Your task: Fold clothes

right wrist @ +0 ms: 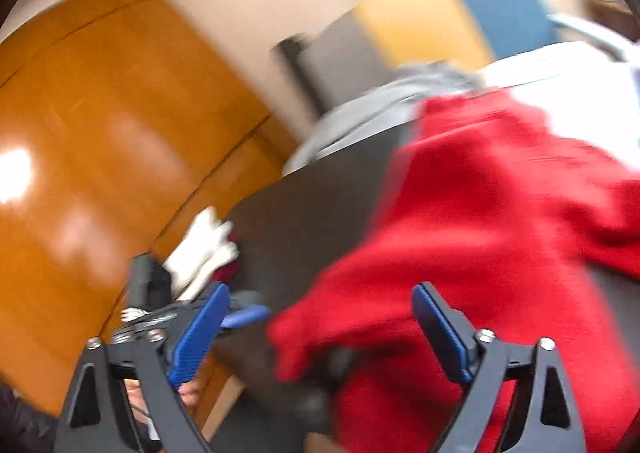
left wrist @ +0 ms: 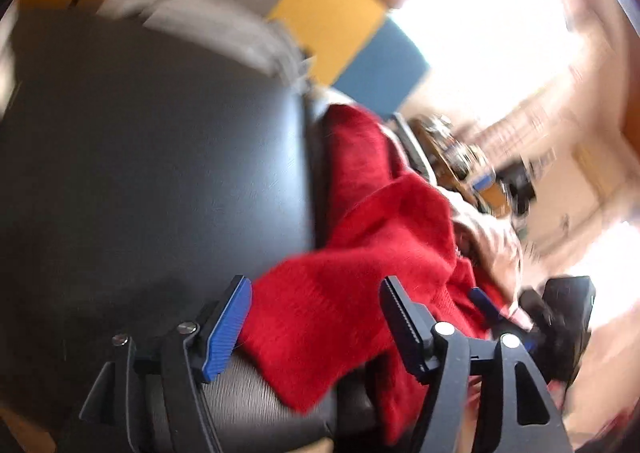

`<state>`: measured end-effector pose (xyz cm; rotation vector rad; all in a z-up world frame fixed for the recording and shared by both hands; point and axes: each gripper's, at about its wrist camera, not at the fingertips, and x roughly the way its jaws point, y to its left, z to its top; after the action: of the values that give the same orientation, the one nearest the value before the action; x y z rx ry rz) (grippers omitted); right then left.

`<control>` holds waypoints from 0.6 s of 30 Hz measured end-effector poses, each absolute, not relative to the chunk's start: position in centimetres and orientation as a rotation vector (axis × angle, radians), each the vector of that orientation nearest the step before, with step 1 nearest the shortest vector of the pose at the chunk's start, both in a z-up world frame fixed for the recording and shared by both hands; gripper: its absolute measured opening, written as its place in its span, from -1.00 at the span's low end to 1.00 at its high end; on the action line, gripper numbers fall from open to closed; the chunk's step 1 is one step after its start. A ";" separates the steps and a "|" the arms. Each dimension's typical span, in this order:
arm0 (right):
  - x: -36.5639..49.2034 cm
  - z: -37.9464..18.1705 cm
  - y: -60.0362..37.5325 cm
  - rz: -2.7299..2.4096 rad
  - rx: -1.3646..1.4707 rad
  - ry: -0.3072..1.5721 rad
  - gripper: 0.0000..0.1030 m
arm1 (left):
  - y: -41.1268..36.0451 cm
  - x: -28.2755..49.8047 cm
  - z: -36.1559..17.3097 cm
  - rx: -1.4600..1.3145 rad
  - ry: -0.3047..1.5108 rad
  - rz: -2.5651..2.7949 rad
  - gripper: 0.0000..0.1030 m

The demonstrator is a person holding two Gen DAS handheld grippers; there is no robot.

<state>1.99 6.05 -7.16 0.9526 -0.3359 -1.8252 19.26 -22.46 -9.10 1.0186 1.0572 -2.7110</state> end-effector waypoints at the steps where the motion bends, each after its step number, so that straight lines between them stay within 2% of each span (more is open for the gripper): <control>1: 1.1 -7.2 7.9 -1.868 0.967 -0.374 0.85 | -22.0 18.5 -8.7 1.029 0.998 -2.754 0.45; 3: -0.8 -7.4 11.6 -1.960 0.999 -0.459 0.87 | -20.7 16.7 -8.7 1.104 0.897 -2.813 0.54; 8: -3.5 -8.3 14.4 -2.090 1.041 -0.562 0.94 | -17.4 13.0 -11.2 1.338 0.694 -2.828 0.53; 9: -4.0 -8.4 14.4 -2.102 1.044 -0.567 0.94 | -17.0 12.6 -11.8 1.367 0.660 -2.816 0.39; 10: -4.5 -8.3 14.2 -2.113 1.039 -0.564 0.94 | -16.7 12.3 -12.3 1.378 0.646 -2.808 -0.05; 12: -5.3 -8.2 13.3 -2.113 1.025 -0.565 0.96 | -17.4 12.8 -12.5 1.310 0.738 -2.809 -0.48; 14: -6.6 -8.3 12.1 -2.088 1.029 -0.571 1.00 | -19.9 14.0 -12.5 1.232 0.882 -2.748 -0.63; 16: -8.1 -8.7 11.0 -2.060 1.038 -0.579 1.00 | -22.7 15.6 -12.5 1.163 0.943 -2.661 -0.81; 18: -9.6 -9.5 9.6 -2.043 1.058 -0.573 1.00 | -25.7 17.3 -12.2 1.098 0.993 -2.581 -0.82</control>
<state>-9.56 9.55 -9.51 1.0584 -0.5731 -2.0432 17.29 -25.68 -12.22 1.0976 0.9932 -2.5811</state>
